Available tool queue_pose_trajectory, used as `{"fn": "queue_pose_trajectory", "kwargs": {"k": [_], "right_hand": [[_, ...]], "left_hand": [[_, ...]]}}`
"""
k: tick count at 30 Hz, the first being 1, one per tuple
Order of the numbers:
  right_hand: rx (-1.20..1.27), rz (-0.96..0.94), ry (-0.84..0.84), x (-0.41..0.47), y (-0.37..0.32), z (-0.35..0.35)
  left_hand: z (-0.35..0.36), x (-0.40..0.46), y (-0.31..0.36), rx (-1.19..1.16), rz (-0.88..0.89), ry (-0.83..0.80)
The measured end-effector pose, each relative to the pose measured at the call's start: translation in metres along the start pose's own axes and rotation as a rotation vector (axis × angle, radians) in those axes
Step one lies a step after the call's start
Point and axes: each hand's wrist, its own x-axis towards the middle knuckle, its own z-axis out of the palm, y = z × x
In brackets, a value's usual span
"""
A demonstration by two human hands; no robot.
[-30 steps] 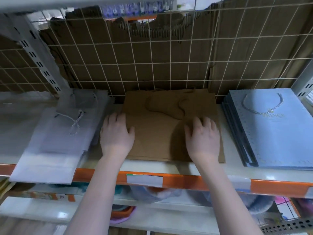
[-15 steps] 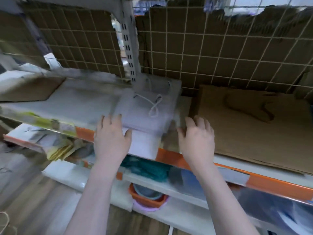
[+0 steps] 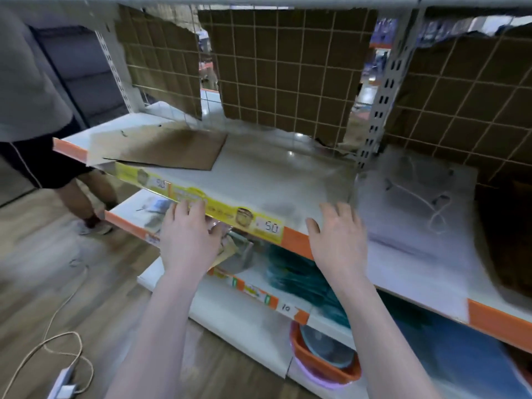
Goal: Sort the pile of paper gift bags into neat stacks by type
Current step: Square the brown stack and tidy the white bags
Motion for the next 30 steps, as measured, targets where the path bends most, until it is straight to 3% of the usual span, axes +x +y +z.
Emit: {"fn": "queue_pose_trajectory", "kwargs": {"k": [10, 15, 22, 30], "right_hand": [[0.021, 0.022, -0.034, 0.093, -0.093, 0.092], [0.056, 0.065, -0.184, 0.157, -0.152, 0.128], [0.057, 0.094, -0.217, 0.201, -0.223, 0.167], [-0.041, 0.359, -0.132, 0.228, -0.292, 0.213]], "left_hand": [[0.021, 0.127, -0.080, 0.004, -0.052, -0.045], [0.031, 0.201, -0.119, 0.005, -0.091, -0.095], [0.037, 0.286, -0.179, 0.015, -0.113, -0.142], [0.066, 0.379, -0.274, 0.085, -0.223, -0.258]]}}
